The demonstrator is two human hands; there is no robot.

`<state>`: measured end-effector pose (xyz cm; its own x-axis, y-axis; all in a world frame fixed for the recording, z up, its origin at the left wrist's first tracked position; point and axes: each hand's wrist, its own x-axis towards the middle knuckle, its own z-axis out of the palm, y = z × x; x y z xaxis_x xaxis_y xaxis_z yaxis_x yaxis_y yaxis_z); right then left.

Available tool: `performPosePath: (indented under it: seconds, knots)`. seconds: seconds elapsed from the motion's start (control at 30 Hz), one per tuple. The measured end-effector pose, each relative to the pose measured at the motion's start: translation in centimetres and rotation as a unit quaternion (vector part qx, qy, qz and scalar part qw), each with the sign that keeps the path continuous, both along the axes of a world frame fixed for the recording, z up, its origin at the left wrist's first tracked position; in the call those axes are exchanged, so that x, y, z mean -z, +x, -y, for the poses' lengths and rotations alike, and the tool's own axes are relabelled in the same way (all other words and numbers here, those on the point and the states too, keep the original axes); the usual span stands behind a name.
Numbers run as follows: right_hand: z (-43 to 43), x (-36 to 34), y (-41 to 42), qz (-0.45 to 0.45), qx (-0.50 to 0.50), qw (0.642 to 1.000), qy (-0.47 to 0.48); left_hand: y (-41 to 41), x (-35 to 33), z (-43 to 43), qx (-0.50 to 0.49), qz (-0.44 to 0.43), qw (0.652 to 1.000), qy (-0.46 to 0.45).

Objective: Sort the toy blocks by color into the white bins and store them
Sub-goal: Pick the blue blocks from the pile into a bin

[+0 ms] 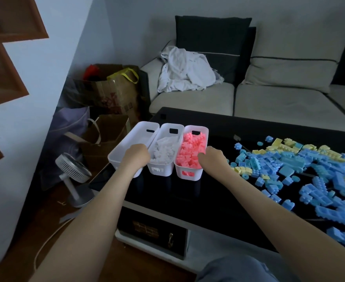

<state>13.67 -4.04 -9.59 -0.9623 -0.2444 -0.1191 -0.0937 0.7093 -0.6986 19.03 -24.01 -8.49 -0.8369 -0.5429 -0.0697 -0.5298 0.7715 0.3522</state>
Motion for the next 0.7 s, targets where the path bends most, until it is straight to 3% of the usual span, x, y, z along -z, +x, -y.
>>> performPosePath:
  seconds: [0.17,0.53,0.6,0.7]
  knots:
    - [-0.5,-0.5,0.1,-0.029,-0.031,0.998,0.040,0.2,-1.4,-0.6,-0.010,-0.009,1.000,0.019]
    - [0.6,-1.2,1.5,-0.081,-0.088,0.993,0.003,0.6,-2.7,-0.3,-0.095,-0.117,0.988,-0.022]
    - [0.8,-1.6,1.8,-0.092,-0.100,0.991,-0.017,0.8,-2.7,-0.4,-0.107,-0.168,0.978,-0.068]
    - [0.7,-2.8,1.8,-0.091,-0.114,0.987,-0.071,1.3,-3.1,-0.8,-0.084,-0.253,0.941,-0.210]
